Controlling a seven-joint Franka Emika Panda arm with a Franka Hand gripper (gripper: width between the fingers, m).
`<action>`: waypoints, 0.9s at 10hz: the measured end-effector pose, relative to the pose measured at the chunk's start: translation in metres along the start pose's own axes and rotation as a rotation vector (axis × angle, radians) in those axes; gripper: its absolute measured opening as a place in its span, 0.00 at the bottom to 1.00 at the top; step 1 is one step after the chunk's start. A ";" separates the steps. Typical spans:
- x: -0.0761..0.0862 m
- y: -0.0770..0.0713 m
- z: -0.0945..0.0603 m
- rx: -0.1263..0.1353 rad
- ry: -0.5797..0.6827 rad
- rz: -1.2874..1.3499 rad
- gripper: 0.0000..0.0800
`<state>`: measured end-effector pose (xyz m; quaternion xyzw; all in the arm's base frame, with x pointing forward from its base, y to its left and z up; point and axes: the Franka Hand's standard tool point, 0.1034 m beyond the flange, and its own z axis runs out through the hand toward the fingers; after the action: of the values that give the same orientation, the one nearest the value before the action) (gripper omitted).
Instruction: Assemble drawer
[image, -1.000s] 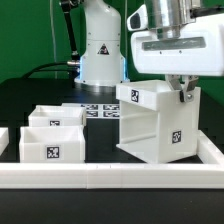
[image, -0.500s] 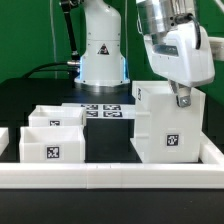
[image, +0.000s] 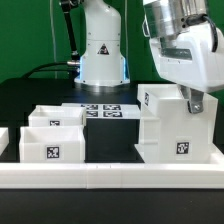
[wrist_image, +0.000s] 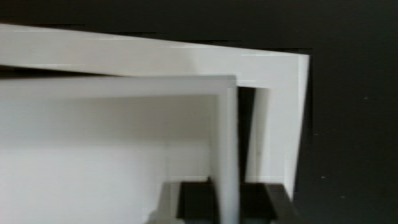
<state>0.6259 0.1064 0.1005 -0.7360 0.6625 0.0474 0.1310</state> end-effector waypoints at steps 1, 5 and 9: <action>0.001 -0.007 0.001 0.008 0.000 0.001 0.05; 0.002 -0.017 0.002 0.005 -0.004 0.000 0.05; 0.002 -0.018 0.002 -0.001 -0.006 -0.007 0.20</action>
Offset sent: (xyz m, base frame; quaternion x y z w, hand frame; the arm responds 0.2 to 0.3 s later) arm 0.0155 0.0029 -0.0001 -0.0045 0.0074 0.0039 1.0000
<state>0.6436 0.1064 0.1005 -0.7383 0.6594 0.0494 0.1329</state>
